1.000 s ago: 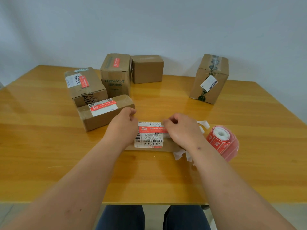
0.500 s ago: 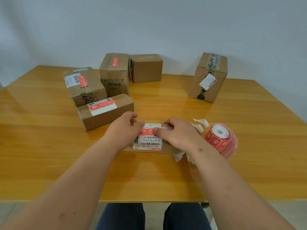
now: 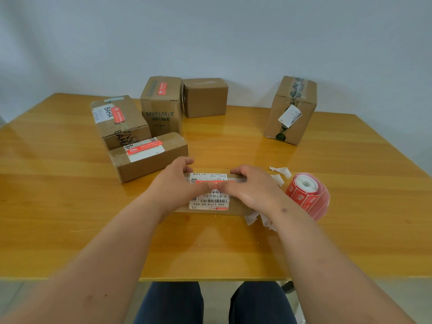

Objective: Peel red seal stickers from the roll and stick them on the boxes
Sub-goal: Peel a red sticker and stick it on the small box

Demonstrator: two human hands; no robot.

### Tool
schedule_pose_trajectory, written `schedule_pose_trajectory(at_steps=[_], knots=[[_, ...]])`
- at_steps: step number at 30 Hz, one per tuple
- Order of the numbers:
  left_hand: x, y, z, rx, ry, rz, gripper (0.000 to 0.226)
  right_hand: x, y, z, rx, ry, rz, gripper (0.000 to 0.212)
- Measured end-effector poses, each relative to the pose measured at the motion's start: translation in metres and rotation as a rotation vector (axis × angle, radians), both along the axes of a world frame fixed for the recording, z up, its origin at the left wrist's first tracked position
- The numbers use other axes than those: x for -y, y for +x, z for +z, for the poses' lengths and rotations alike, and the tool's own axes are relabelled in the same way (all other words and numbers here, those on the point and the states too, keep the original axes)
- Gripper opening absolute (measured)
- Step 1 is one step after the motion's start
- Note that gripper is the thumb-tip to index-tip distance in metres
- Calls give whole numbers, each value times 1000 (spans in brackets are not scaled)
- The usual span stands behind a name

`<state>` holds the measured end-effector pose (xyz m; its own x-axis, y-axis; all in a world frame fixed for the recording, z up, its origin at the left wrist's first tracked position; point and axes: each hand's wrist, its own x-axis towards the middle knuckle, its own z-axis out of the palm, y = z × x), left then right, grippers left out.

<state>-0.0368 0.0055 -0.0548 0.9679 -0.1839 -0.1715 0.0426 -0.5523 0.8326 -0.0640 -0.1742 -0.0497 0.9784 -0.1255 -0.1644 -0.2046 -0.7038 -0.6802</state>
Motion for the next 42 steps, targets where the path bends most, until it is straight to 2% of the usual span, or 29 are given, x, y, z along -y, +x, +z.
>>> schedule_pose_trajectory(at_steps=[1, 3, 5, 8, 10, 13, 17, 19, 22, 24, 26, 29, 31, 33, 37, 40, 42], knots=[[2, -1, 0, 6, 44, 0, 85, -1, 0, 0, 2, -12, -8, 63], [2, 0, -1, -7, 29, 22, 81, 0, 0, 0, 2, -11, 0, 57], [-2, 3, -1, -47, -93, 44, 68, 5, -1, 2, -4, 27, 18, 47], [-6, 4, 0, -98, -235, 70, 56, 9, -3, 3, -21, 93, 4, 44], [-4, 4, -3, -51, -163, 81, 45, 6, -2, 0, 1, 63, 4, 38], [1, 5, -5, 30, -67, 106, 41, 2, 2, -1, 47, -28, -17, 33], [2, 7, -2, 62, -12, 115, 39, 4, 2, 1, 65, 22, -71, 38], [0, 4, 0, 135, 101, 44, 45, 9, -4, 5, 25, 61, 39, 45], [-3, 1, 9, 190, 553, -227, 85, 16, -7, 11, -76, -43, 254, 85], [-3, 0, 15, 221, 747, -341, 89, 17, -6, 11, -52, -142, 292, 88], [-6, 1, 22, 156, 644, -346, 78, 18, -6, 13, -12, -164, 292, 77], [-18, 8, 30, -70, 263, -310, 59, 23, -7, 17, -20, -4, 249, 60], [-22, 15, 30, -149, 93, -188, 41, 23, -7, 18, -39, 53, 160, 54], [-21, 21, 22, -105, 132, -55, 36, 17, -6, 13, -19, -55, 92, 57], [-13, 24, 3, 71, 325, 91, 44, 3, -5, 2, 85, -266, -39, 61], [-12, 28, 4, 99, 309, 222, 54, 1, 2, 2, 96, -373, -98, 65], [-13, 34, 5, 80, 204, 297, 66, 0, 8, 5, 53, -419, -117, 76]])
